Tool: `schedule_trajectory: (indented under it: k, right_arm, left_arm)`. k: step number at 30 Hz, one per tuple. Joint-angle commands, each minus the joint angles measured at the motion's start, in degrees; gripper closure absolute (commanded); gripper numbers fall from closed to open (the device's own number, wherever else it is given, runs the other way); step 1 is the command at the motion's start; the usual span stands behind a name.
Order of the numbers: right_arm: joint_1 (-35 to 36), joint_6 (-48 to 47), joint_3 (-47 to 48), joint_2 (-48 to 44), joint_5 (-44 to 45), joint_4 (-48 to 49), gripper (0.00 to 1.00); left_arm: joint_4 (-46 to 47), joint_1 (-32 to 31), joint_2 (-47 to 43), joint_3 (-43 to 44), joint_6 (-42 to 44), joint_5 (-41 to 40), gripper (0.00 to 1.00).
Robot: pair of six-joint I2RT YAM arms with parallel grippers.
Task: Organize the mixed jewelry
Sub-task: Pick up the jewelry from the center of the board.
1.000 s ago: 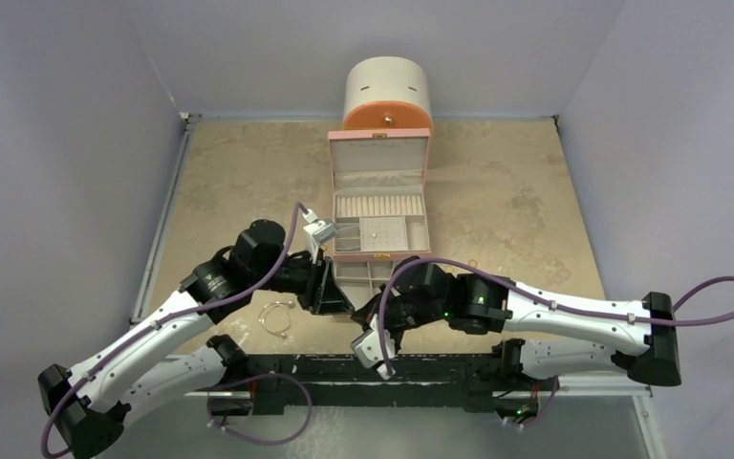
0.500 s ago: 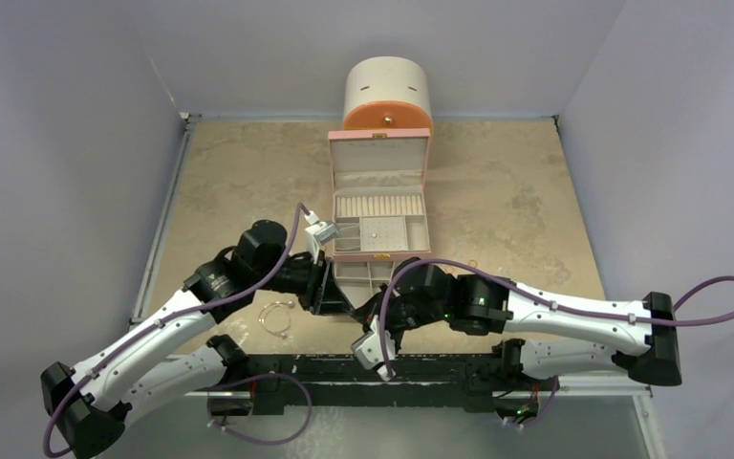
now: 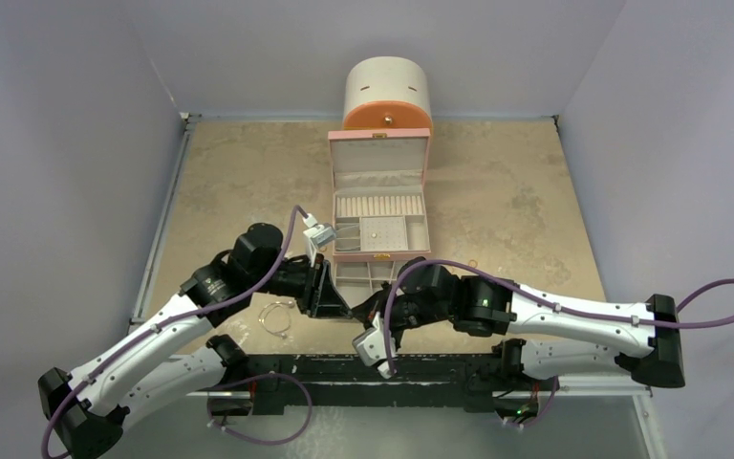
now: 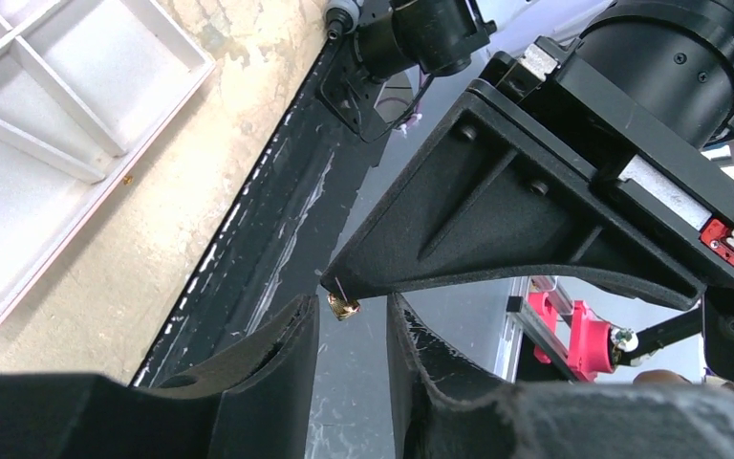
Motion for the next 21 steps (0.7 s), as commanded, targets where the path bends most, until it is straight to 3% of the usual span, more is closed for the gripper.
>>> schedule_trajectory:
  k: [1,7,13,21]
  right_arm:
    - [0.19,1.13,-0.22,-0.74,0.67,3.90,1.00]
    - [0.19,1.63,-0.57,-0.86,0.80,4.68,1.00]
    - [0.16,2.83,-1.31,-1.16,1.29,5.93,1.00]
    - [0.18,6.36,-2.90,-3.45,1.42,8.96,1.00]
  left_arm:
    - [3.96,0.10,-0.56,-0.34,-1.35,1.94,0.70]
    - [4.38,0.09,-0.26,-0.49,-1.59,2.49,0.80]
    - [4.90,0.08,-0.11,-0.78,-1.78,3.15,1.00]
    - [5.21,0.15,-0.75,-0.54,-1.73,1.69,1.00]
